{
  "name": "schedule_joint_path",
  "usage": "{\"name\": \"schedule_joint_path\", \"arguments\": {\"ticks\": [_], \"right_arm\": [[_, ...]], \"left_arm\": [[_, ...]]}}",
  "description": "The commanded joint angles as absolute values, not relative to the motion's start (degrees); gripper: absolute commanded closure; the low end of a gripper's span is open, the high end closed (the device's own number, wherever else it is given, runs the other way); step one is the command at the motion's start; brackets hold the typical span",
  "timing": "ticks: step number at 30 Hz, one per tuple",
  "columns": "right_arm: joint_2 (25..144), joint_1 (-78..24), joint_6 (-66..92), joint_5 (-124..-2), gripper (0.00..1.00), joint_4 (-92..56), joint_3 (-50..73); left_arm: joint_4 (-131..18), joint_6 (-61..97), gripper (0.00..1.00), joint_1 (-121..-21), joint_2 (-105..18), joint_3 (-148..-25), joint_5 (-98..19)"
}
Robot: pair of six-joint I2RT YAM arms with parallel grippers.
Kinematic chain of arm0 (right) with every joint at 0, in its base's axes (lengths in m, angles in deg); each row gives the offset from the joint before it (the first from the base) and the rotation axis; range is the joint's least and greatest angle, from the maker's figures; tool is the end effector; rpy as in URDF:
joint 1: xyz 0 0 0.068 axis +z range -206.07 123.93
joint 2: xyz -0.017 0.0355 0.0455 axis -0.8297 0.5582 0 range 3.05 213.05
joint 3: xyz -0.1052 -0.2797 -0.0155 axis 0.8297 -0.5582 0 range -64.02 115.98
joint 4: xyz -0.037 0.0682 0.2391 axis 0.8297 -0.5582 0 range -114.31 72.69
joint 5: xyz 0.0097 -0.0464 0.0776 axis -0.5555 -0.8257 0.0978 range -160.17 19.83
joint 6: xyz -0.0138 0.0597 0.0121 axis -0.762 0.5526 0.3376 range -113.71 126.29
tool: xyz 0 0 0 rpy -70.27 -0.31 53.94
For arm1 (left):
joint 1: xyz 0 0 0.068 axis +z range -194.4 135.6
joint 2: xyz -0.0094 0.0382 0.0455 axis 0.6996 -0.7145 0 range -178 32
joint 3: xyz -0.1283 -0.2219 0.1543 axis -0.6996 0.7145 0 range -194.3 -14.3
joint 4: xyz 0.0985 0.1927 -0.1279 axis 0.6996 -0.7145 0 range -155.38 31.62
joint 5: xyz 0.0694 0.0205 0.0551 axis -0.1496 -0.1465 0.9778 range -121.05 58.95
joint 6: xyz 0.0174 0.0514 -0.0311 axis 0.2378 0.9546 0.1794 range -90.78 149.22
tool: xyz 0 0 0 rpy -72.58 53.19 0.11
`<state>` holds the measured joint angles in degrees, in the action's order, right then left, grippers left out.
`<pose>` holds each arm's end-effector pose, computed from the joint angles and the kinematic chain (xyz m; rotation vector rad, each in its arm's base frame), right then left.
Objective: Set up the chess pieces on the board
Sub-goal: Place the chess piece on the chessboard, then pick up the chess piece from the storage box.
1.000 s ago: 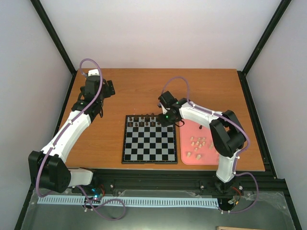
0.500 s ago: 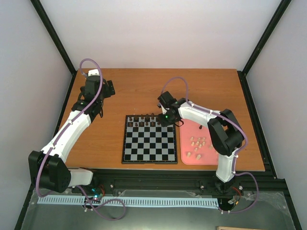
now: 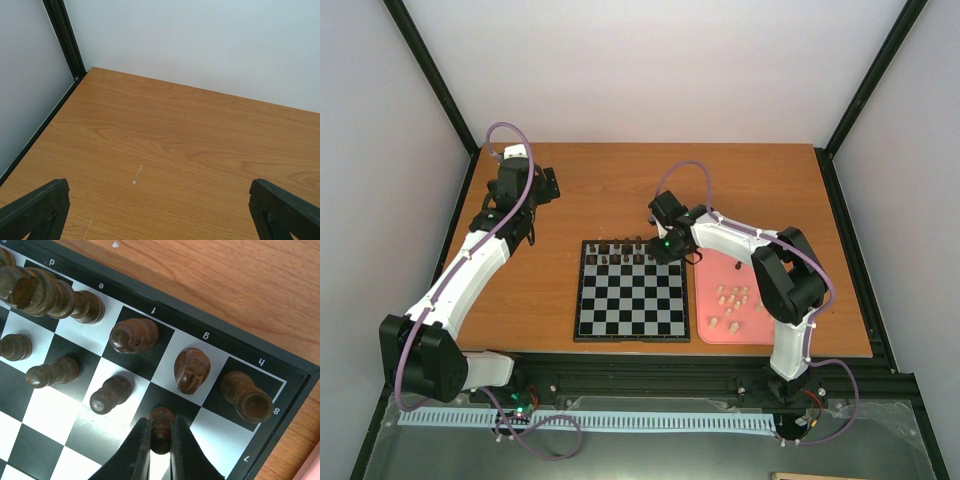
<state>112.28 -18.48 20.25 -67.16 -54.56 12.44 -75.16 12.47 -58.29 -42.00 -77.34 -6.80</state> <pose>0.3051 0.2379 0.1980 -0.5936 2.7735 0.2845 0.2814 -0.0495 0.3530 -0.3084 1.9865 0.0947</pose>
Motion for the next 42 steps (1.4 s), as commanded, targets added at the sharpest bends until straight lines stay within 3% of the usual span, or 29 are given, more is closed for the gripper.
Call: {"name": "schedule_joint_path", "arguments": {"ticks": [1, 8, 16, 20, 28, 33, 42], "right_arm": [[113.43, -18.63, 19.57, -68.14, 0.92, -53.71, 12.90], [109.45, -18.56, 19.64, -68.18, 0.68, -53.17, 10.50], [101.78, -18.19, 19.74, -67.56, 0.67, -55.15, 7.96], [95.86, -18.54, 21.15, -74.28, 0.61, -57.69, 5.00], [89.84, -32.21, 22.80, -78.78, 0.59, -55.95, -7.53], [90.51, -38.31, 22.65, -78.80, 0.59, -52.71, -11.89], [92.81, -40.72, 22.47, -78.42, 0.59, -49.01, -14.45]], "left_arm": [[-74.64, 12.88, 0.00, -58.46, -42.44, -79.51, -6.22], [-74.59, 12.81, 0.00, -58.46, -42.57, -79.58, -6.35], [-74.62, 12.89, 0.00, -58.46, -42.59, -79.59, -6.38], [-74.64, 12.88, 0.00, -58.46, -42.71, -79.69, -6.44], [-74.57, 12.77, 0.00, -58.46, -42.52, -79.70, -7.05], [-74.56, 12.66, 0.00, -58.46, -42.77, -79.78, -7.58], [-74.43, 12.57, 0.00, -58.46, -43.13, -79.78, -7.91]]}}
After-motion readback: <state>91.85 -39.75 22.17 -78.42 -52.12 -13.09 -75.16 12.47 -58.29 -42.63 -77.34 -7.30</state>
